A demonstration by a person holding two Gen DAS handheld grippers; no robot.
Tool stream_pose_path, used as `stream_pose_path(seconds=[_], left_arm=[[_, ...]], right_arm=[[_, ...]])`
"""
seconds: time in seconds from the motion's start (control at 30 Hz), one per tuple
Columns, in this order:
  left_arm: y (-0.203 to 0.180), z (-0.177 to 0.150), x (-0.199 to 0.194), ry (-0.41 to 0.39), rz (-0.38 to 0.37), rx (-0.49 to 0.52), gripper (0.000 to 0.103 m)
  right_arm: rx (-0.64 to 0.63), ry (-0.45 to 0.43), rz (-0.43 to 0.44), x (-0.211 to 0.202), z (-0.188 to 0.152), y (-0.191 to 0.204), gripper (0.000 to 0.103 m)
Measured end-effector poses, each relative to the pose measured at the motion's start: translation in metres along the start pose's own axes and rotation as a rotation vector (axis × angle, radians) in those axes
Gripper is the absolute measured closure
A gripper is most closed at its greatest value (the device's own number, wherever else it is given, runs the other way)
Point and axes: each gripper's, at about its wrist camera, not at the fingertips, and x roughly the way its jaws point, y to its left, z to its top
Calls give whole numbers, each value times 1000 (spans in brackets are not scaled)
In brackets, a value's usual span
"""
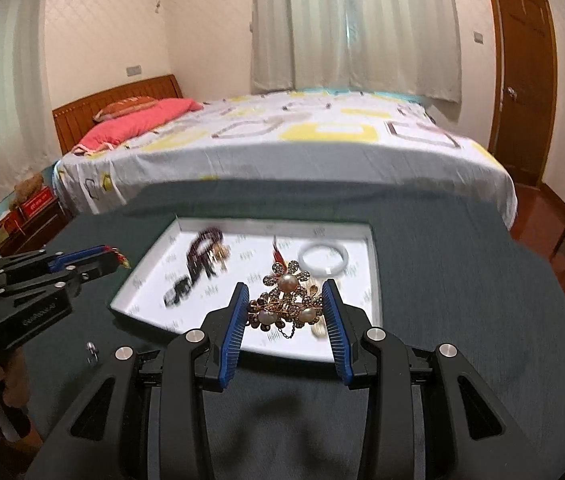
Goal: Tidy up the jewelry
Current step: 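Lift and carry the brooch and tassel charm over the box with both tools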
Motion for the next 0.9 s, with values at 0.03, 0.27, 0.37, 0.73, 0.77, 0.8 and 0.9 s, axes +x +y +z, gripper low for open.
stream_pose_path(seconds=[0.03,0.27,0.37,0.73,0.77,0.8,0.9], left_arm=[[1,4,1,-9,3,2,88],[9,30,26,-36,10,-4,88],[14,28,44,-17,15,-11,88],[38,-17,113,142,46,-54,88],[41,-19,118,155,49,-61,88],[43,-20,121,161,50,-65,88],[48,-25,130,187,54,-76,88]], right_arm=[[-6,-8,3,1,4,2,65],[-34,-34,33,28,30,15,65],[-38,-6,42,47,27,18,65],[-45,182,50,122,-14,22,65],[-47,192,48,126,-16,23,65],[-48,200,47,129,-17,23,65],[-50,224,45,139,-22,21,65]])
